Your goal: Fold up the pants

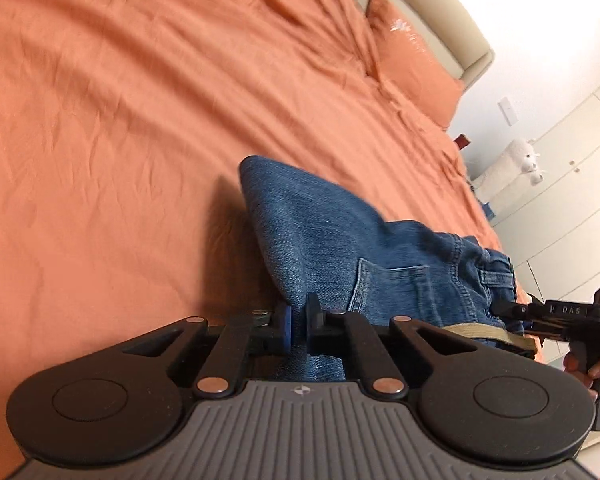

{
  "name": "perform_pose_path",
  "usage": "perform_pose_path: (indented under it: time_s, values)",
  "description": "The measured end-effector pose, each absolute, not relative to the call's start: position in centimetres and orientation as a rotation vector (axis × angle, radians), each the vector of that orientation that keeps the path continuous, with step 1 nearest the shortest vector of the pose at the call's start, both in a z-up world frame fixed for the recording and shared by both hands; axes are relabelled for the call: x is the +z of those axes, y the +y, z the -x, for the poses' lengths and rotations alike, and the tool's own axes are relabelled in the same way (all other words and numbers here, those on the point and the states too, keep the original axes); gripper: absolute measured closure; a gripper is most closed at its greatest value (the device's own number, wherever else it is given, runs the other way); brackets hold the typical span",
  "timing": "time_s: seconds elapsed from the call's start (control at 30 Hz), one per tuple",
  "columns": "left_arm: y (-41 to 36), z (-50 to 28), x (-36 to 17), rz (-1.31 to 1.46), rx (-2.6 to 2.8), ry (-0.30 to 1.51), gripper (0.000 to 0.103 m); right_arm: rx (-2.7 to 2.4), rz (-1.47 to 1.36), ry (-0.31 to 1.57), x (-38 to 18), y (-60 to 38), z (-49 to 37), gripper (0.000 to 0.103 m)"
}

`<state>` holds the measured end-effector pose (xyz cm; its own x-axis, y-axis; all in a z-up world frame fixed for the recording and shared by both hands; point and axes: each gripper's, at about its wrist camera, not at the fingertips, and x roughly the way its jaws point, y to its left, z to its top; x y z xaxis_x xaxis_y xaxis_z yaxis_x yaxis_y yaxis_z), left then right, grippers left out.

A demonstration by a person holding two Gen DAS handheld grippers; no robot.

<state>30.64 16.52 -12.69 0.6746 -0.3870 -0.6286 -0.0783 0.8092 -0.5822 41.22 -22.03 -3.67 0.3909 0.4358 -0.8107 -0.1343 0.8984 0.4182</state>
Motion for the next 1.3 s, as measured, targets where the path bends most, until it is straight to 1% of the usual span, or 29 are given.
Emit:
perform_pose_path:
  time_s: [0.13,0.3,0.47,0.63,0.77,0.93,1.3]
  values:
    - [18.2,-29.1,-9.1,0.58,-0.162,0.76,0.097,0.419,-0.278,1.087,-0.9,-18.6,-39.5,0.086]
    - [22.3,-25.7,-5.4,0.519,-0.101,0.725,0.097,0.473,-0.303,1.066,0.6,-13.4,-37.7,0.086]
    - [26.8,-22.4,-3.7,0.505,0.004,0.681,0.097,0.559,-0.325,1.056,1.0,-7.3,-36.3,0.086]
    - [30.4,-20.9,-2.9,0.477,0.094,0.638,0.097,0.632,-0.363,1.071,-0.2,-1.3,-36.0,0.086]
    - [32.7,-20.8,-3.5,0.47,0.159,0.637,0.097,0.677,-0.386,1.089,-1.7,2.5,-36.4,0.086]
    - [34.3,-22.1,-6.3,0.468,0.197,0.699,0.097,0.674,-0.393,1.138,-4.8,5.2,-37.4,0.086]
    - [36.4,-24.1,-12.2,0.416,0.289,0.877,0.096,0.548,-0.39,1.249,-11.8,4.9,-40.0,0.086]
